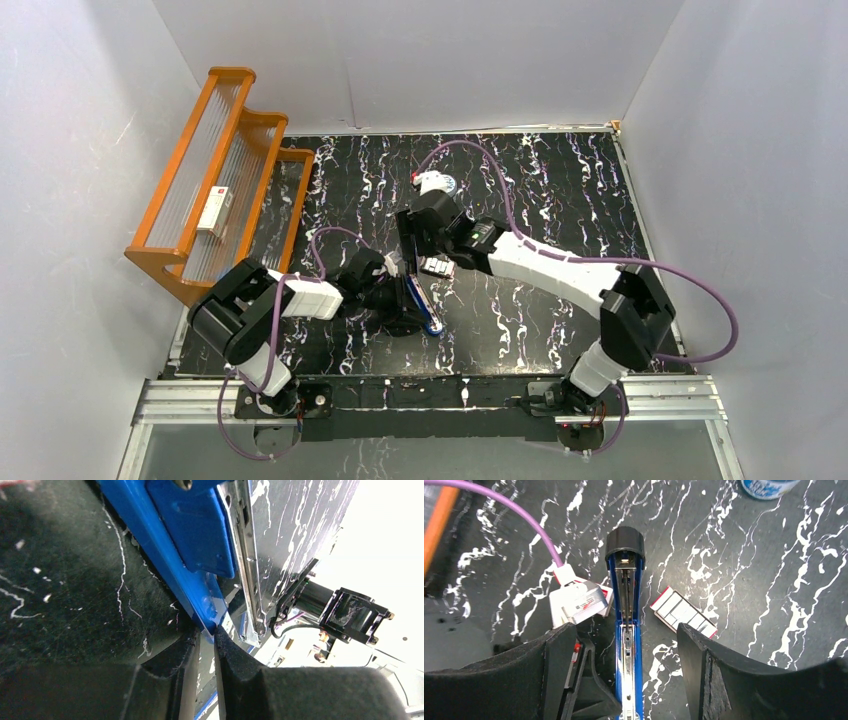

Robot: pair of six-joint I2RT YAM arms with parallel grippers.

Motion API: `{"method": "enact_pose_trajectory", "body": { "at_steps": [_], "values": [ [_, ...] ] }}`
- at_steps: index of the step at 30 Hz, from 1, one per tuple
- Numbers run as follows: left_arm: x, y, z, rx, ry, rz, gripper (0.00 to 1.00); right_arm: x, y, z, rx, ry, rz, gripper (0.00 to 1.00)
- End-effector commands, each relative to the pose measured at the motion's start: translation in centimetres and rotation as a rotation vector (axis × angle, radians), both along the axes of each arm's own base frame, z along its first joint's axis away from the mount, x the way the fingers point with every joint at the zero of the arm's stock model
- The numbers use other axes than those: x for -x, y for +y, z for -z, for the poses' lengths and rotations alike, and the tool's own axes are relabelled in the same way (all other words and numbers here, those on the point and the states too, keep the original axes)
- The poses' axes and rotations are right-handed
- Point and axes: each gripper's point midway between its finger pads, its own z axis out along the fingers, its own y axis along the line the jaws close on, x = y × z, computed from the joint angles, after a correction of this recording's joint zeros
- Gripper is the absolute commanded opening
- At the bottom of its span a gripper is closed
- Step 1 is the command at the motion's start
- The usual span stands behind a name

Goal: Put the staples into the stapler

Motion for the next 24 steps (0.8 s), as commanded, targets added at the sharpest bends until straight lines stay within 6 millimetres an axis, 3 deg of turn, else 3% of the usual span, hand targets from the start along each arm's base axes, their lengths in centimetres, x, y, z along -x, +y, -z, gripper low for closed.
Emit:
{"method": "enact_pose_trajectory", "body": {
  "at_steps": [1,8,18,20,24],
  "values": [
    [5.5,7.2,7.9,-0.376,0.137,0.05,0.16,-1.5,1.5,0.5,-0.052,-0.026,0.028,0.82],
    [5.8,7.3,8.4,-0.378,0.154,0.048,0.16,-4.0,2.7,1.8,-0.045,-0.08,0.088,0.75],
    [5.6,7.2,8.2,-0.375,0.147,0.042,0.17,-5.9,1.9,2.3,0.003,-0.138,0.19,0.44],
    [5.5,7.2,8.0,-0.373,0.144,0.037,0.19,-6.0,1.8,2.2,0.012,-0.146,0.19,0.37],
    [5.1,7.4,7.5,-0.389,0.135,0.016,0.29,-6.2,1.6,2.0,0.023,-0.155,0.197,0.34]
  ]
}}
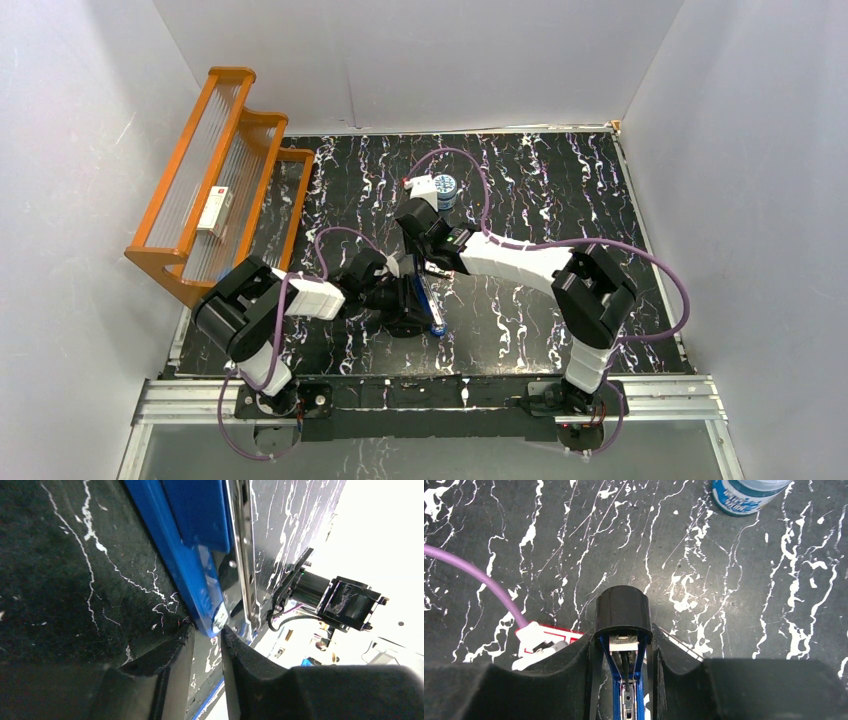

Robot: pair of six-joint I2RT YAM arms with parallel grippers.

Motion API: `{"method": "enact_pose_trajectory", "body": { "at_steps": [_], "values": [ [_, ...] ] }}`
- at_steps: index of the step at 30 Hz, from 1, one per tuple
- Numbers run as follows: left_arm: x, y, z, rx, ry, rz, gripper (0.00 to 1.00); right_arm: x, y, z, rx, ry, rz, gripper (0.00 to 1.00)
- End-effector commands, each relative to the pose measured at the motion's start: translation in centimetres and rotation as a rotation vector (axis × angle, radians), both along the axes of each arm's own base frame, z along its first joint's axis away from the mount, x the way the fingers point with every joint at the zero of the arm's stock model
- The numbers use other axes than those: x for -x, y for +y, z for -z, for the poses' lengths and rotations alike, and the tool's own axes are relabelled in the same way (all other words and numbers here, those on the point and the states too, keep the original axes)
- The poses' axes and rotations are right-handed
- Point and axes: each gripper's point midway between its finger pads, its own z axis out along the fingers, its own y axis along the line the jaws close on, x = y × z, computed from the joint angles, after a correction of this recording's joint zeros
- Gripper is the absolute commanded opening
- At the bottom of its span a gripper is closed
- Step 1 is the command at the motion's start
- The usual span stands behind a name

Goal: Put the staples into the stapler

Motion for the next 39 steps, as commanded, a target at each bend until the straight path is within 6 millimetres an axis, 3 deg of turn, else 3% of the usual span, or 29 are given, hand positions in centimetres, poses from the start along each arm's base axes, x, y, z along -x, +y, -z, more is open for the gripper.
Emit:
{"method": "enact_pose_trajectory", "body": {
  "at_steps": [1,5,10,17,21,32,39],
  "values": [
    [4.7,8.1,7.6,-0.443,0.132,-0.037,0.32,-2.2,0.9,-3.9,-0.056,-0.108,0.049,0.33],
    [4.5,9.3,7.3,-0.49,0.124,-0.067,0.4,-2.1,1.0,-3.8,-0.051,-0.096,0.051,0.33],
    [4.5,10.4,6.5,-0.506,0.125,-0.117,0.41,-1.9,1.6,-3.7,-0.05,-0.081,0.061,0.34],
    [3.1,15.1,4.7,-0.709,0.039,-0.312,0.44,-1.7,2.9,-3.3,-0.014,-0.061,0.081,0.37],
    [1.9,16.5,3.2,-0.754,-0.015,-0.4,0.48,-1.7,2.9,-2.8,0.004,-0.054,0.105,0.39],
    [1.2,17.4,2.1,-0.767,-0.048,-0.452,0.53,-1.6,3.7,-2.2,0.019,-0.028,0.087,0.5],
    [0.9,17.1,1.5,-0.749,-0.063,-0.45,0.56,-1.3,3.7,-3.7,-0.018,-0.03,0.064,0.71]
  ]
}}
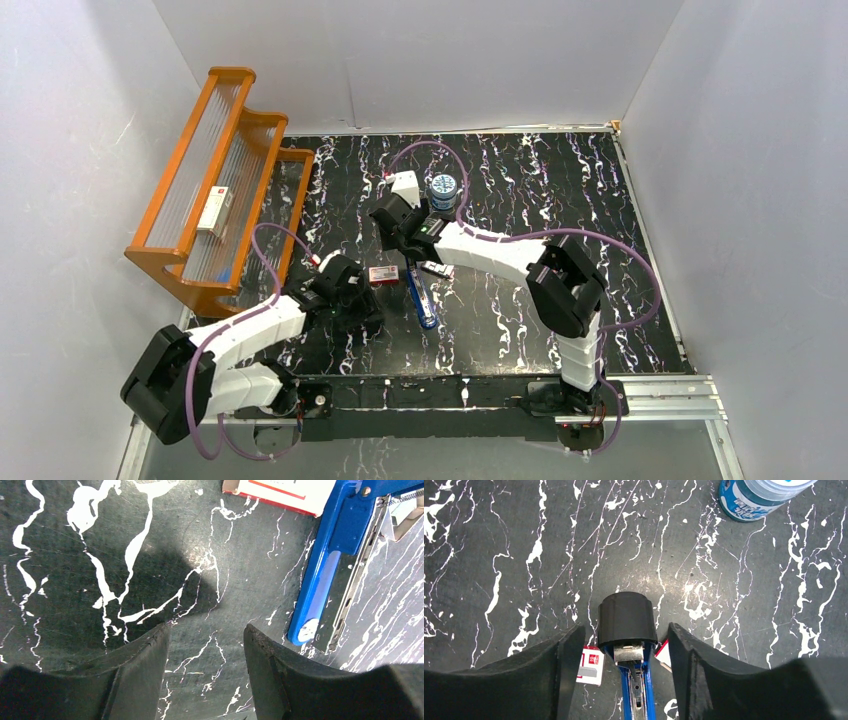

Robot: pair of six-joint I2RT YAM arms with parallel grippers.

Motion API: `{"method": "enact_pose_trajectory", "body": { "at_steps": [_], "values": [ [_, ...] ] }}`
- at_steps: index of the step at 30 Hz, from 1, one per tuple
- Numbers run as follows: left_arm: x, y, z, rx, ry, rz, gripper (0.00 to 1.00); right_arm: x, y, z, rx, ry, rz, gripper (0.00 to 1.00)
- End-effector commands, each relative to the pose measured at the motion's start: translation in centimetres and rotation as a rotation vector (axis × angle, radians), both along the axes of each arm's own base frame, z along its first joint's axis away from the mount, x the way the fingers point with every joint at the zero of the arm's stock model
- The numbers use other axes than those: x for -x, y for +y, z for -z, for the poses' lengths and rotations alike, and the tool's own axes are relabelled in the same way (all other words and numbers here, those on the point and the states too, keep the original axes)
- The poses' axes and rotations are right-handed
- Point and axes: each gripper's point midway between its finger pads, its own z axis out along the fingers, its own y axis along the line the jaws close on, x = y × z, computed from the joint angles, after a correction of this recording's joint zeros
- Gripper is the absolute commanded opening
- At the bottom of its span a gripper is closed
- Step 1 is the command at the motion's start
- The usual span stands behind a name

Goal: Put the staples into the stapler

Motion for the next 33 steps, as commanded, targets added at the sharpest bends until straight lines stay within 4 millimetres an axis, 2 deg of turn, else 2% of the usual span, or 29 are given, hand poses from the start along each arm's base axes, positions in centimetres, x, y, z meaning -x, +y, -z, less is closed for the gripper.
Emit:
{"method": "enact_pose_trajectory", "body": {
  "at_steps": [1,4,6,10,12,14,18,23,25,29,33],
  "values": [
    [2.9,4.9,2.6,-0.218,0.108,-0.021,0.57,-0.4,1.2,-4.0,-0.095,-0.046,-0.024,0.75],
    [2.6,4.7,2.1,-0.202,0.087,-0.02,0.59,0.0,1.3,-6.3,-0.141,-0.06,-0.092,0.8],
    [2.3,4.5,1.5,-0.189,0.065,-0.015,0.6,0.2,0.2,-8.4,-0.154,-0.084,-0.127,0.82],
    [1.8,4.1,0.5,-0.163,0.026,-0.005,0.6,0.9,-4.0,-10.9,-0.179,-0.101,-0.151,0.83],
    [1.6,3.7,0.0,-0.142,0.006,0.008,0.6,1.3,-7.1,-11.0,-0.165,-0.1,-0.121,0.83],
    [1.1,2.9,-0.7,-0.109,-0.022,0.037,0.6,1.3,-11.5,-9.6,-0.109,-0.045,-0.019,0.83],
    [0.3,0.9,-2.7,-0.034,-0.072,0.12,0.62,1.1,-21.8,-6.5,0.005,0.057,0.223,0.81],
    [-0.3,-2.0,-6.2,0.089,-0.15,0.246,0.63,1.3,-30.2,-3.4,-0.006,0.134,0.386,0.77],
    [-0.4,-3.6,-8.1,0.158,-0.192,0.33,0.63,1.7,-32.8,-1.7,-0.014,0.181,0.45,0.75],
    [-0.5,-6.0,-11.6,0.259,-0.239,0.425,0.63,2.3,-35.5,1.3,-0.089,0.247,0.519,0.73],
    [-1.1,-7.8,-13.9,0.306,-0.266,0.467,0.64,2.3,-37.1,2.0,-0.146,0.236,0.621,0.77]
  ]
}}
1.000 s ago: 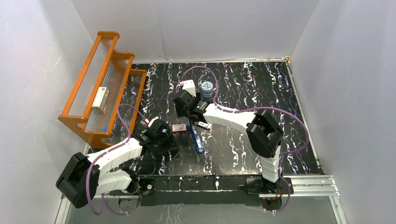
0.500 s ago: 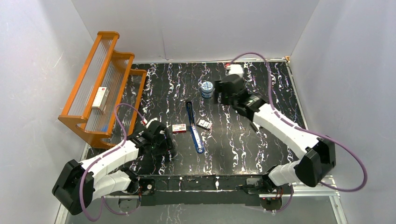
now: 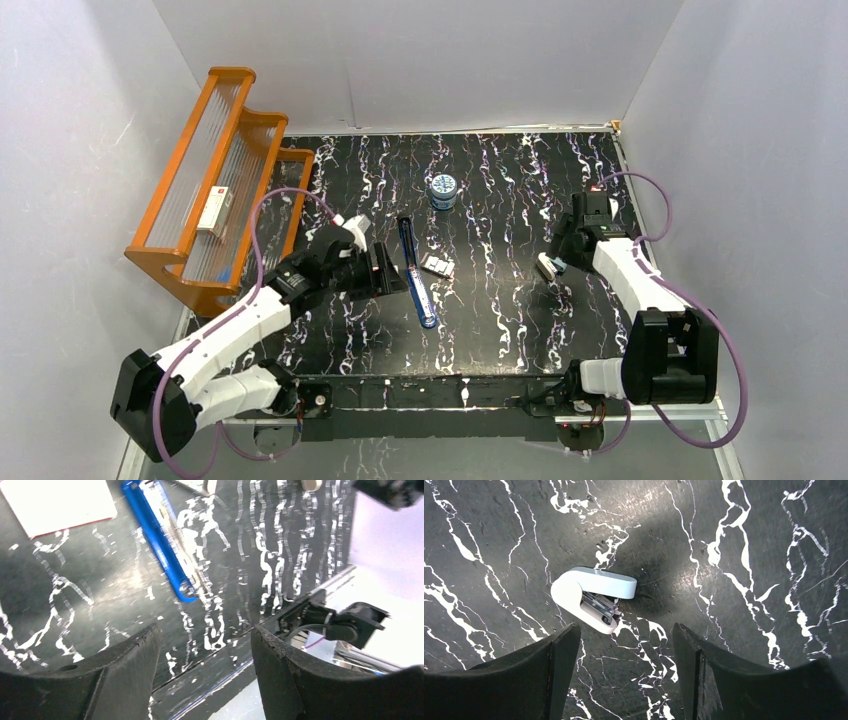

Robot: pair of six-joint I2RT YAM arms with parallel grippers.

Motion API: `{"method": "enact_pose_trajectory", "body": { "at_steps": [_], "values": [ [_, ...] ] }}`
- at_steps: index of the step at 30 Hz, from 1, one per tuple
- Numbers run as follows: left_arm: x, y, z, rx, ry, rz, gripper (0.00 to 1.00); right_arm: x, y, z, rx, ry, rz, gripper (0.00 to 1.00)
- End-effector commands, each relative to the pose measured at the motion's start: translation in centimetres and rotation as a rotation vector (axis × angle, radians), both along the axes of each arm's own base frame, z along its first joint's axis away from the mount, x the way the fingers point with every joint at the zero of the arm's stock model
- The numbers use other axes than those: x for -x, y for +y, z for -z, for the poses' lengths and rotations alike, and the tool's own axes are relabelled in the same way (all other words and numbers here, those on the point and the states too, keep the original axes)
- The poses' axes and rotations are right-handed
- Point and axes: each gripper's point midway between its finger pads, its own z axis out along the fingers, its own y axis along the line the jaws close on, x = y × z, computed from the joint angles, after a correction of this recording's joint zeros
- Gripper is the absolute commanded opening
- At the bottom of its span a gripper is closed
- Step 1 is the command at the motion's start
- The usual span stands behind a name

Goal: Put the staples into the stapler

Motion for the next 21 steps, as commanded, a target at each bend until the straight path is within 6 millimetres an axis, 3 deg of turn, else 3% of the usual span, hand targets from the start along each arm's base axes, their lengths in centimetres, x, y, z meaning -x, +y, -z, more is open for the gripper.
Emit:
{"method": "enact_pose_trajectory", "body": {
  "at_steps": [1,7,13,17,21],
  "values": [
    [-0.4,-2.9,-3.6,0.087,-0.05,0.12,0.64,-1.8,-0.1,-1.5,-0.087,-0.126,0.063,0.78],
    [-1.5,-6.4,-3.4,0.07,-0.011,0.186,0.64,-3.9,-1.3,-0.1,-0.135,-0.138,0.119,0.77],
    [-3.1,-9.5,-3.1,0.059,0.022,0.203,0.65,-5.2,-0.5,1.2,-0.248,-0.109,0.109,0.79],
    [-3.4,-11.3,-2.2,0.046,0.053,0.216,0.63,-5.0,-0.5,2.2,-0.259,-0.056,0.135,0.66],
    [-3.5,-13.0,-0.7,0.027,0.096,0.224,0.6,-3.6,0.1,2.9,-0.292,-0.016,0.143,0.54]
  ]
}}
